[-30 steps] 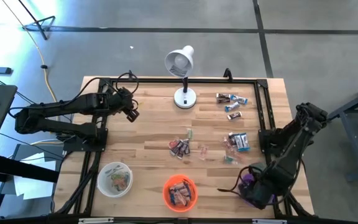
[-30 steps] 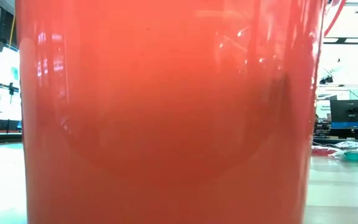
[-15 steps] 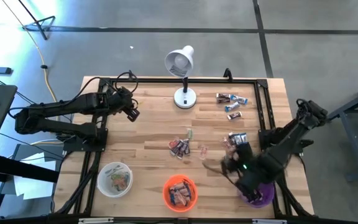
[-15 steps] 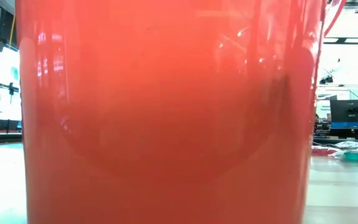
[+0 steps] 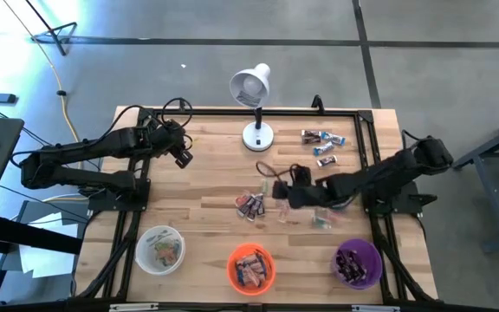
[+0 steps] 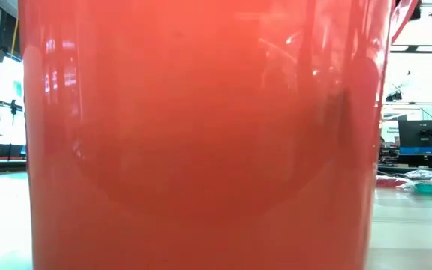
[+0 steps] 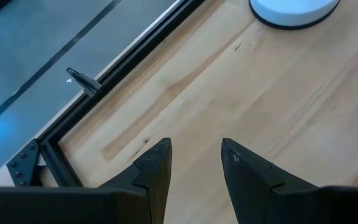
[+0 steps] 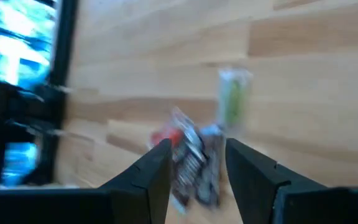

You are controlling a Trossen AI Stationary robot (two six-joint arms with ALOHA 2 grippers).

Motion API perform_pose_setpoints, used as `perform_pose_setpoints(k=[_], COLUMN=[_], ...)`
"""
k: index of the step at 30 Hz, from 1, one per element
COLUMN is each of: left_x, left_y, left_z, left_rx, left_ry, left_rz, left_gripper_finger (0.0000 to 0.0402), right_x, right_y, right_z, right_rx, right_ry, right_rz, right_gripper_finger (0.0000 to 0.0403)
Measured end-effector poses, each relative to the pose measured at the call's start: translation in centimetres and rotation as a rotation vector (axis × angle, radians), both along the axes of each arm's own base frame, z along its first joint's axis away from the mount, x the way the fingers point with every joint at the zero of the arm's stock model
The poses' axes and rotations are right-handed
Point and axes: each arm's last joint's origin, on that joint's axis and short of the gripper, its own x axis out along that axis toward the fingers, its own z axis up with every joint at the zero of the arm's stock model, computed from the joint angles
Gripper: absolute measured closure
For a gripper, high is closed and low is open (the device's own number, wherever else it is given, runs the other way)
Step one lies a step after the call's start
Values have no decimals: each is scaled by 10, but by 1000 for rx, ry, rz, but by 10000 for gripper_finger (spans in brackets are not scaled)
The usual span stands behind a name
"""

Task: Organize candy in baskets
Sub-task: Put the brown chocolate bar into the purple bucket

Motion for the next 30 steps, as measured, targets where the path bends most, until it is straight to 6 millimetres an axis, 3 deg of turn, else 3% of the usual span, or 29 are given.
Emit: perform_pose_setpoints(k=[7,13,18,22,30], left_x=[-1,-2,-3,-3,-3], left_y=[2,4,5,4,3], left_z=[0,0,-1,-1,-2], left_rx=[20,22,7,-30,-78], left_ry=[55,61,52,23,-6], left_rz=[-51,-39,-31,-14,-4], left_gripper_finger=[273,273,273,273,273], right_x=[7,51,79,87,90], right_y=[-22,-11,-5,-2,-6], right_z=[-23,-35,-33,-34,-36], right_rx=[91,187,185,220,207], right_ry=[26,100,222,347,382], right_rz=[1,173,291,346,351], right_gripper_finger=[261,261,261,261,260])
